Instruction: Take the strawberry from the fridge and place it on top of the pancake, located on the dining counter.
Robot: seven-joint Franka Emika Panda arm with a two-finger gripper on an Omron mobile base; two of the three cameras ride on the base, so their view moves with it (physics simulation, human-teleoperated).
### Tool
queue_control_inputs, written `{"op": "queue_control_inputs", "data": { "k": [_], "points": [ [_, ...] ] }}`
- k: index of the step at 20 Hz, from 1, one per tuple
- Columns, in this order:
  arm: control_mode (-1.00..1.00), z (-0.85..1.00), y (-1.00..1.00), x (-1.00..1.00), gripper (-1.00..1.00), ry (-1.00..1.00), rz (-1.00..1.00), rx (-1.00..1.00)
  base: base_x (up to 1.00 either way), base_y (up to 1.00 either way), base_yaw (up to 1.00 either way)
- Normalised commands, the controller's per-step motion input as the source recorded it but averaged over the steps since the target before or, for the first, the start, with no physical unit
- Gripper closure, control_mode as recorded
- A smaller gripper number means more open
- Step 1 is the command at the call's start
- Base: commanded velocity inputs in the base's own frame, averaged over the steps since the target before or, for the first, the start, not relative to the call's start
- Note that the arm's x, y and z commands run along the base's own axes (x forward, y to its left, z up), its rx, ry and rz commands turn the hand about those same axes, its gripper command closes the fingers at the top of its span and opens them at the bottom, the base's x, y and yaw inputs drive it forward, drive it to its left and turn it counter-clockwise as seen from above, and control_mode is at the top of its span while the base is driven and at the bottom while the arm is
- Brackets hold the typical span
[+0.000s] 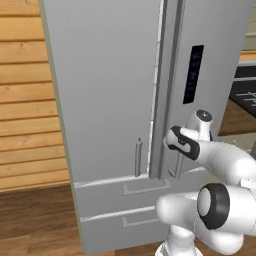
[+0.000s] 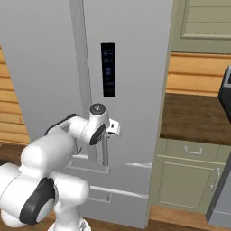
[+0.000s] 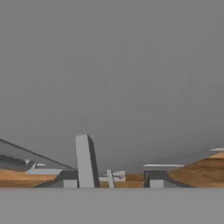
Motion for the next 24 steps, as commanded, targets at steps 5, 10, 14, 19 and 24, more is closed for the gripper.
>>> {"op": "queue_control_inputs", "data": {
  "k": [5,10,14,19,24],
  "points": [
    [-1.0,-0.03,-0.88,-0.81,1.0,0.0,0.0,0.05,0.0,0.0,0.0],
    [-1.0,0.04,-0.85,-0.73,-1.0,-0.01,0.01,0.08,0.0,0.0,0.0],
    [-1.0,0.81,-0.28,-0.26,-1.0,-0.03,0.1,0.05,0.0,0.0,0.0],
    [-1.0,1.0,0.0,-0.61,-1.0,-0.02,0.06,-0.02,0.0,0.0,0.0],
    [-1.0,0.9,0.41,-0.77,-1.0,0.0,0.05,-0.12,0.0,0.0,0.0]
  ]
}}
